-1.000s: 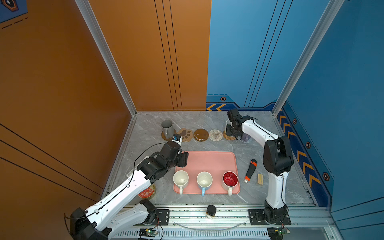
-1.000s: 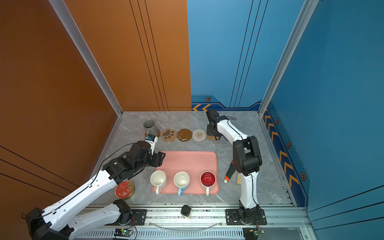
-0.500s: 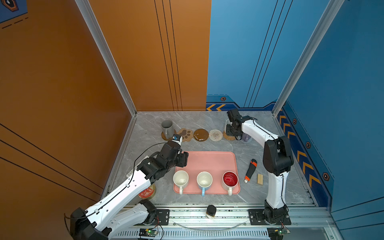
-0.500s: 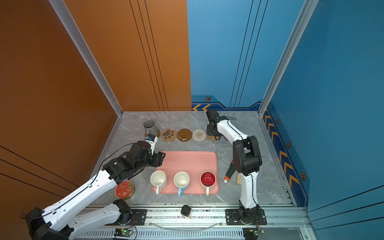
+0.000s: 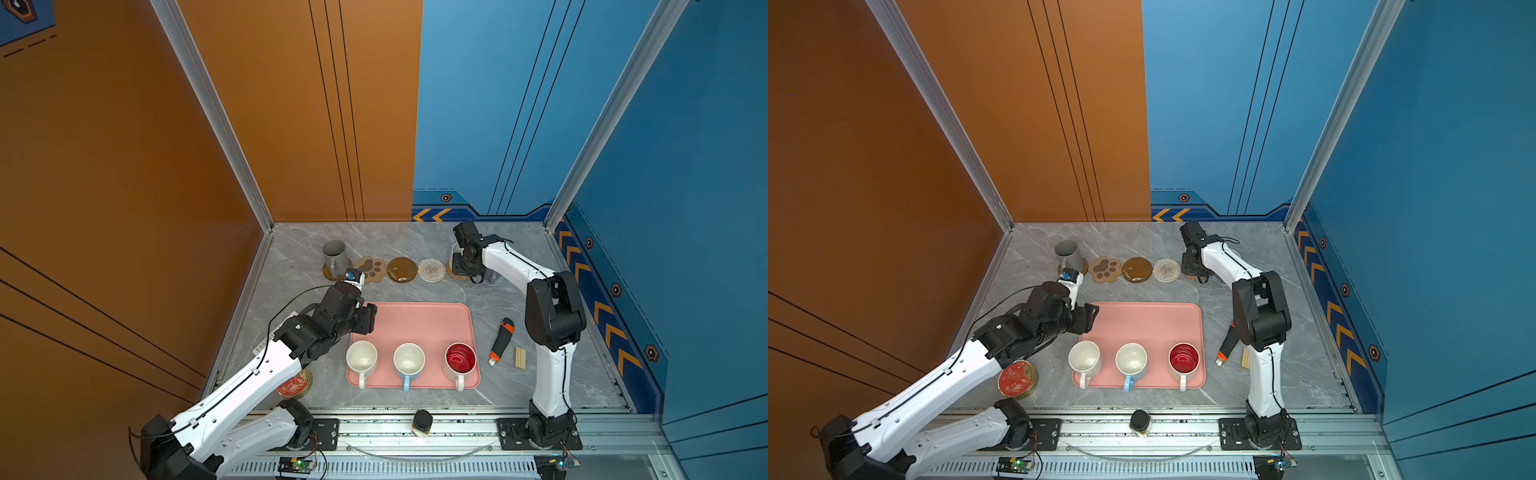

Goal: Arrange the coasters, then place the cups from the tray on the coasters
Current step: 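Set the speckled mug on the rattan coaster, open right gripper while left gripper advances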

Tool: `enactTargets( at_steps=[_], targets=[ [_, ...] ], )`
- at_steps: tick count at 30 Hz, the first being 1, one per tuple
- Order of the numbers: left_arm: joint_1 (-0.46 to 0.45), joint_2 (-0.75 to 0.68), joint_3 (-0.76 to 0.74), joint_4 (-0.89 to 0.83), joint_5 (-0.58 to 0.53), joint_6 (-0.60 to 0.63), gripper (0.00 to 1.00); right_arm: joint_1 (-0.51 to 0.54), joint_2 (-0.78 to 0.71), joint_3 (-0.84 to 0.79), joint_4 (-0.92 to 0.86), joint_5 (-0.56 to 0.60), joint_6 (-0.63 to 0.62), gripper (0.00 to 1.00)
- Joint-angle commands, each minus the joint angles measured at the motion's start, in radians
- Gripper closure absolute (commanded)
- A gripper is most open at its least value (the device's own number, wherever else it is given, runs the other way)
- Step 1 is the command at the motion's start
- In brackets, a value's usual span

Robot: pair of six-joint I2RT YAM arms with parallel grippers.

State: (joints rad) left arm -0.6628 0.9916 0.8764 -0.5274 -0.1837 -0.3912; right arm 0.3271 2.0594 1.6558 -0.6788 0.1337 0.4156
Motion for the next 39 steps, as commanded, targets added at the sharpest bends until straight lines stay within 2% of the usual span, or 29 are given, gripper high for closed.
enactTargets(
  at_steps=[1,20,31,39],
  targets=[
    [-0.014,0.000,0.012,-0.016,-0.020,-0.013,0.32,0.001,0.001,0.001,0.064,0.019,0.008,1.00],
    [-0.014,-0.002,0.009,-0.016,-0.013,-0.012,0.32,0.011,-0.038,-0.053,0.065,0.040,0.008,0.99],
    [-0.013,-0.013,0.007,-0.019,-0.008,-0.012,0.32,0.020,-0.056,-0.079,0.065,0.044,0.015,0.84],
    [-0.015,-0.037,-0.004,-0.021,-0.012,-0.017,0.32,0.024,-0.082,-0.095,0.065,0.053,0.018,0.65]
  ],
)
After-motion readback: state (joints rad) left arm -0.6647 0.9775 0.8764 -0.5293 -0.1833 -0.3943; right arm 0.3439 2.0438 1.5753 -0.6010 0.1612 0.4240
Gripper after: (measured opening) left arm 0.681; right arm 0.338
